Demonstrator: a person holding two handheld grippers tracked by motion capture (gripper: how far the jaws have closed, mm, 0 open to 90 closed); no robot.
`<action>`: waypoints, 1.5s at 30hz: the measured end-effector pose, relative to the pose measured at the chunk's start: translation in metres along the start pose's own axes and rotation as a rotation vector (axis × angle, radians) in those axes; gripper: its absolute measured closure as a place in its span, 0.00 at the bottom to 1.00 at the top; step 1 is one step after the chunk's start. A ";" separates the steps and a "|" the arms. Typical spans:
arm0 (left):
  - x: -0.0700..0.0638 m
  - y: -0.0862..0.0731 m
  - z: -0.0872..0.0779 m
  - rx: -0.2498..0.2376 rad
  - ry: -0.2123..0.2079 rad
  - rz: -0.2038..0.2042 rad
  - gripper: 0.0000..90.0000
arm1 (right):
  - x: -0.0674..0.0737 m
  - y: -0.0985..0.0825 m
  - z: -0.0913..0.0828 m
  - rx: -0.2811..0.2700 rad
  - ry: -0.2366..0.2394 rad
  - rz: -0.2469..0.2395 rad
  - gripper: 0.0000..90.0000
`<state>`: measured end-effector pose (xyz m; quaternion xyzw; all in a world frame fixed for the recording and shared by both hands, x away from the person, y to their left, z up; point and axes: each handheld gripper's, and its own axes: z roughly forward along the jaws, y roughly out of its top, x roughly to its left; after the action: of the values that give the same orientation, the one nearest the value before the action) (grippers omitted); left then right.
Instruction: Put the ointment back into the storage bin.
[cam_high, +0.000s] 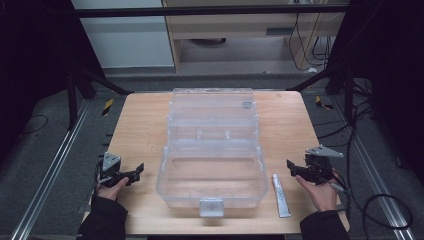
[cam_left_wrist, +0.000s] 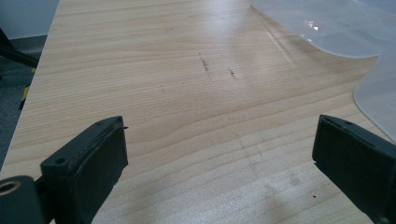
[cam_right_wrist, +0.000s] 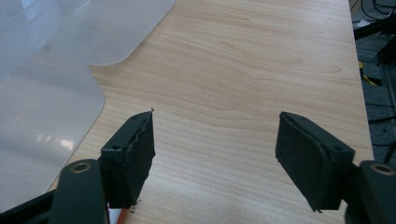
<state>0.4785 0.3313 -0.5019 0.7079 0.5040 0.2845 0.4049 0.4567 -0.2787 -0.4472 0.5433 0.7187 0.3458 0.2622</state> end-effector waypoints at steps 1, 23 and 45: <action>0.000 0.000 0.000 0.000 0.000 0.000 0.03 | 0.000 0.000 0.000 0.000 0.000 0.000 0.32; -0.001 0.000 0.000 -0.002 0.001 0.005 0.03 | 0.027 0.025 -0.023 0.196 0.045 -0.071 0.37; 0.000 0.000 0.000 -0.002 -0.001 0.004 0.03 | 0.043 0.031 -0.013 0.413 0.121 -0.025 0.46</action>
<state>0.4784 0.3312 -0.5019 0.7085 0.5023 0.2853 0.4053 0.4540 -0.2349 -0.4149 0.5549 0.7954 0.2199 0.1056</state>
